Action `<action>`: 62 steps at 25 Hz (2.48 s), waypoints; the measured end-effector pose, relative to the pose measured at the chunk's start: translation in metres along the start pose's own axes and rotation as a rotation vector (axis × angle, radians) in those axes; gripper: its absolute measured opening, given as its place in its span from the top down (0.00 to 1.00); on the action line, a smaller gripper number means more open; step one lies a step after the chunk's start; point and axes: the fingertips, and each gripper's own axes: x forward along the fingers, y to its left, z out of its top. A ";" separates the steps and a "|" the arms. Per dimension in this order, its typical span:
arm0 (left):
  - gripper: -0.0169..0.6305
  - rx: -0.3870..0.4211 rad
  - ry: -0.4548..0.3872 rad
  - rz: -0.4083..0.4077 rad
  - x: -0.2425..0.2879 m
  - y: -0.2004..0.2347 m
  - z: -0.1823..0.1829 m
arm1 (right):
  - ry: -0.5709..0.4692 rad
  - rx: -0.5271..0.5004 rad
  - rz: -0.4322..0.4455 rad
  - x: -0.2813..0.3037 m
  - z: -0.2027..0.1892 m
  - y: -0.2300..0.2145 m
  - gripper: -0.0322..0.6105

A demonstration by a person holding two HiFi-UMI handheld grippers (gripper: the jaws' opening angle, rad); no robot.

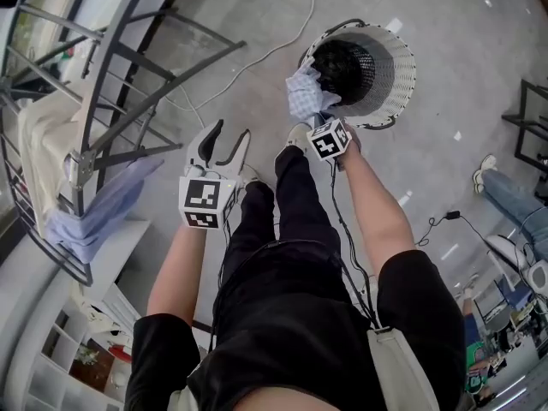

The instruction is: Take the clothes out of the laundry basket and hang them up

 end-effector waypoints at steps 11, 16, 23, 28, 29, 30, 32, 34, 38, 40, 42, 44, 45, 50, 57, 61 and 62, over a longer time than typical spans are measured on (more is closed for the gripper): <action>0.63 0.032 -0.059 -0.059 -0.030 -0.035 0.027 | -0.210 0.084 -0.075 -0.172 0.039 -0.025 0.91; 0.63 0.049 -0.091 -0.080 -0.050 -0.046 0.042 | -0.351 0.147 -0.115 -0.256 0.057 -0.032 0.91; 0.63 0.108 -0.109 -0.155 -0.059 -0.073 0.055 | -0.546 0.148 -0.166 -0.375 0.089 -0.030 0.91; 0.63 0.213 -0.067 -0.248 -0.034 -0.108 0.046 | -0.685 0.152 -0.201 -0.453 0.104 -0.030 0.91; 0.63 0.233 -0.054 -0.267 -0.027 -0.116 0.043 | -0.707 0.154 -0.207 -0.467 0.104 -0.030 0.91; 0.63 0.251 -0.041 -0.288 -0.019 -0.124 0.041 | -0.728 0.157 -0.211 -0.479 0.104 -0.031 0.91; 0.63 0.282 -0.014 -0.335 -0.002 -0.140 0.037 | -0.766 0.170 -0.213 -0.502 0.102 -0.034 0.91; 0.62 0.313 0.010 -0.386 0.017 -0.157 0.031 | -0.799 0.183 -0.214 -0.521 0.101 -0.036 0.91; 0.61 0.423 0.114 -0.471 0.058 -0.190 0.003 | -0.845 0.185 -0.234 -0.555 0.097 -0.044 0.91; 0.61 0.458 0.177 -0.496 0.081 -0.204 -0.017 | -0.854 0.184 -0.247 -0.568 0.093 -0.052 0.91; 0.61 0.458 0.229 -0.508 0.103 -0.214 -0.033 | -0.856 0.177 -0.256 -0.577 0.090 -0.059 0.91; 0.61 0.455 0.266 -0.523 0.118 -0.224 -0.043 | -0.851 0.168 -0.267 -0.582 0.088 -0.063 0.91; 0.61 0.458 0.271 -0.534 0.124 -0.231 -0.046 | -0.847 0.164 -0.272 -0.585 0.086 -0.064 0.91; 0.75 0.469 0.231 -0.533 0.159 -0.252 -0.040 | -0.829 0.179 -0.285 -0.586 0.075 -0.072 0.91; 0.95 0.426 0.216 -0.536 0.159 -0.238 -0.015 | -0.824 0.266 -0.332 -0.584 0.055 -0.098 0.91; 0.95 0.399 0.171 -0.471 0.138 -0.199 0.019 | -0.833 0.316 -0.357 -0.582 0.042 -0.112 0.91; 0.95 0.399 0.152 -0.450 0.130 -0.189 0.030 | -0.835 0.324 -0.363 -0.583 0.039 -0.114 0.91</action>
